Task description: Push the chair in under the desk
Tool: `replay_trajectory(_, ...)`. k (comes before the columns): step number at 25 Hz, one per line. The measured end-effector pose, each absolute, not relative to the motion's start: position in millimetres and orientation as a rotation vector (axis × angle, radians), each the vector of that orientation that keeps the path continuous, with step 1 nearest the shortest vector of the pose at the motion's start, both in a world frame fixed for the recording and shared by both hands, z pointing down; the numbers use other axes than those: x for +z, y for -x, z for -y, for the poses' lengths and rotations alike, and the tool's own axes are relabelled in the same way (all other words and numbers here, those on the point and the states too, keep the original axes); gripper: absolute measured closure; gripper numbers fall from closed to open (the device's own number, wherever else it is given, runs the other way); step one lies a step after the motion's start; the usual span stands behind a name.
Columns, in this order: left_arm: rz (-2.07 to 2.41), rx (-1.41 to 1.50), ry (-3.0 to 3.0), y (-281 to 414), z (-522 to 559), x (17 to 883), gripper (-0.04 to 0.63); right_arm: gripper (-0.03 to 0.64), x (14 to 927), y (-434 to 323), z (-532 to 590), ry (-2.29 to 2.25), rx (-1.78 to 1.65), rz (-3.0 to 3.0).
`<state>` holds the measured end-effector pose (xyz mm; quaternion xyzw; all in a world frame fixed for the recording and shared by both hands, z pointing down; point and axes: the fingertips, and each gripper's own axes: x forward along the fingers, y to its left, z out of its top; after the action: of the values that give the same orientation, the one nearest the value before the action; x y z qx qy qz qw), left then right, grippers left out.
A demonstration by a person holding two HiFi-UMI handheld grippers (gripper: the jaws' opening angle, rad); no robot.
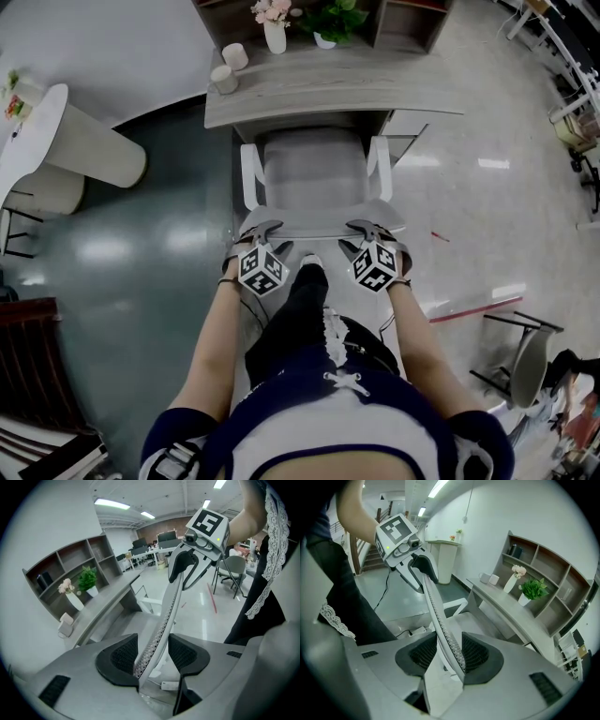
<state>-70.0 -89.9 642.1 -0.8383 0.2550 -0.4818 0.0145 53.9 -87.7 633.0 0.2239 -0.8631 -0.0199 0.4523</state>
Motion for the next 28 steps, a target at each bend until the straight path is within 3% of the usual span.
replay_trajectory(28, -0.76, -1.472, 2.63, 68.2, 129.8, 638.2, 0.394, 0.457, 631.9, -55.6, 129.4, -0.554, -0.041, 2.124)
